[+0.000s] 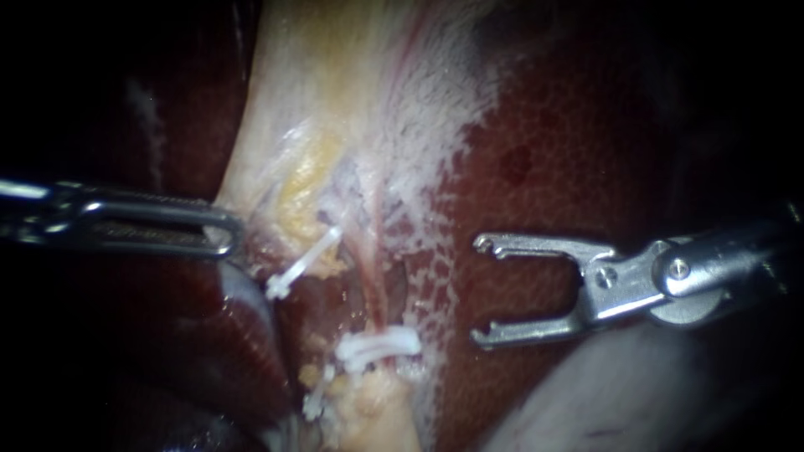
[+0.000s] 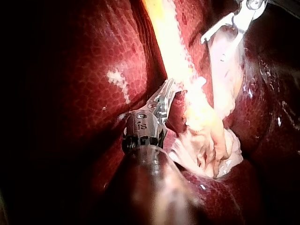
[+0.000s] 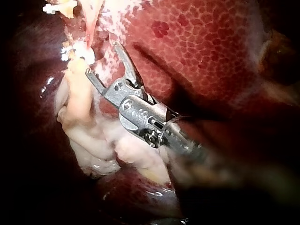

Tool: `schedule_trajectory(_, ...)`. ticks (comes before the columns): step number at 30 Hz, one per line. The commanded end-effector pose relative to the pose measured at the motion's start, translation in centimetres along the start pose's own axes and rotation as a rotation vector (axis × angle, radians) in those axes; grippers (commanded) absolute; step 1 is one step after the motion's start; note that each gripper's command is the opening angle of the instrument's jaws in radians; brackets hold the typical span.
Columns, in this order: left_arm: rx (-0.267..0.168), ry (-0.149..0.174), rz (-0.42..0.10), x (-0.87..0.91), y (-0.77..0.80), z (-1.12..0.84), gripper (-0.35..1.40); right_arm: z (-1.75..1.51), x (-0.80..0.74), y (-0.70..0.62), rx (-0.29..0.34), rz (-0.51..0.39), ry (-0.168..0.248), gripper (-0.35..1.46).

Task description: Going back second clip right tube

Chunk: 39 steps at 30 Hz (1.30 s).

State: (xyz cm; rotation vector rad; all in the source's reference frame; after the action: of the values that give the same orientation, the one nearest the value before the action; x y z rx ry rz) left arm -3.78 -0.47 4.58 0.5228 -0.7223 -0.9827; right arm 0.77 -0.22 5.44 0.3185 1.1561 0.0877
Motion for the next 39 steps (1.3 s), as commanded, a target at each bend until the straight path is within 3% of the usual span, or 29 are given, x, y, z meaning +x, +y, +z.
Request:
schedule_trajectory(1,0.002,0.002,0.001,0.01,0.0,0.02,-0.35,0.0,0.0,0.0,0.0,-0.001,0.0,0.6)
schedule_trajectory(20,0.01,0.021,0.007,0.06,-0.06,0.29,-0.35,-0.03,-0.02,-0.01,0.001,-0.007,0.0,0.6)
schedule_trajectory(39,0.011,0.028,0.009,0.09,-0.08,0.36,-0.35,-0.05,-0.03,-0.01,0.006,-0.008,0.001,0.6)
